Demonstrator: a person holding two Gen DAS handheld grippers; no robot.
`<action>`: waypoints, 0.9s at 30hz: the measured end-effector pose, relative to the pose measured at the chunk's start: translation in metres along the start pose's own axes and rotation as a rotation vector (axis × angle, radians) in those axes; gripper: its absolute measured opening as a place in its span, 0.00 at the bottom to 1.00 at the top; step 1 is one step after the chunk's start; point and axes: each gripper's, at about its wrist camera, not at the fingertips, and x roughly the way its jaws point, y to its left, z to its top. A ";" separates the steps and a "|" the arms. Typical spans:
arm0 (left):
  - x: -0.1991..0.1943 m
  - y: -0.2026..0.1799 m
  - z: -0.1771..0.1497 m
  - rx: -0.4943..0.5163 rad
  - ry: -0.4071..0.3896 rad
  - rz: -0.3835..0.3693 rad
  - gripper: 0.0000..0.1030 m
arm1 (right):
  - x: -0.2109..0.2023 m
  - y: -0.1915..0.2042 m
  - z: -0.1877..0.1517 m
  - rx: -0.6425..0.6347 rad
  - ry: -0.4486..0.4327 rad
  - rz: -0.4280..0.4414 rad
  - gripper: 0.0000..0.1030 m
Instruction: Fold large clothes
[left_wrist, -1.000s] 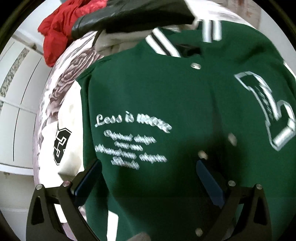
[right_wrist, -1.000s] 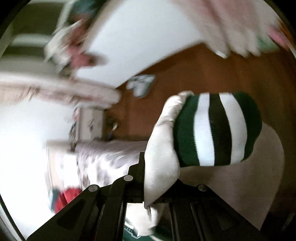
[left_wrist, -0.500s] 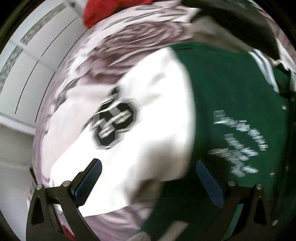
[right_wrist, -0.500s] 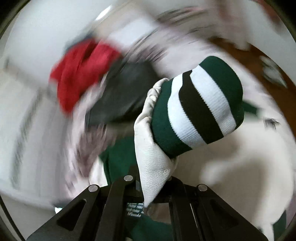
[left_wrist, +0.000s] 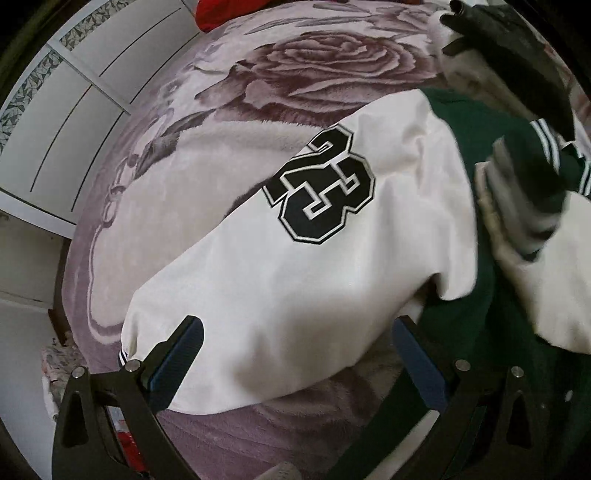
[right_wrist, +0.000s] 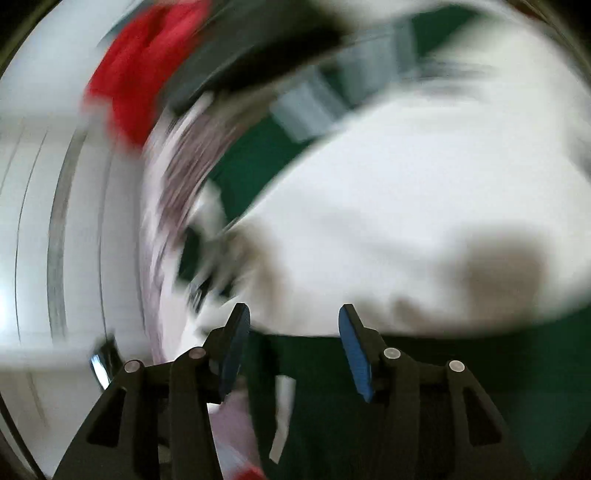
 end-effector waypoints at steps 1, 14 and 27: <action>-0.004 -0.002 0.001 -0.002 -0.005 -0.008 1.00 | -0.019 -0.041 0.001 0.163 -0.046 -0.001 0.51; -0.015 0.004 0.011 -0.070 0.016 -0.031 1.00 | -0.050 -0.190 0.067 0.540 -0.336 0.085 0.18; 0.102 0.250 -0.131 -1.036 0.249 -0.415 1.00 | 0.035 -0.004 -0.047 0.122 0.079 0.078 0.65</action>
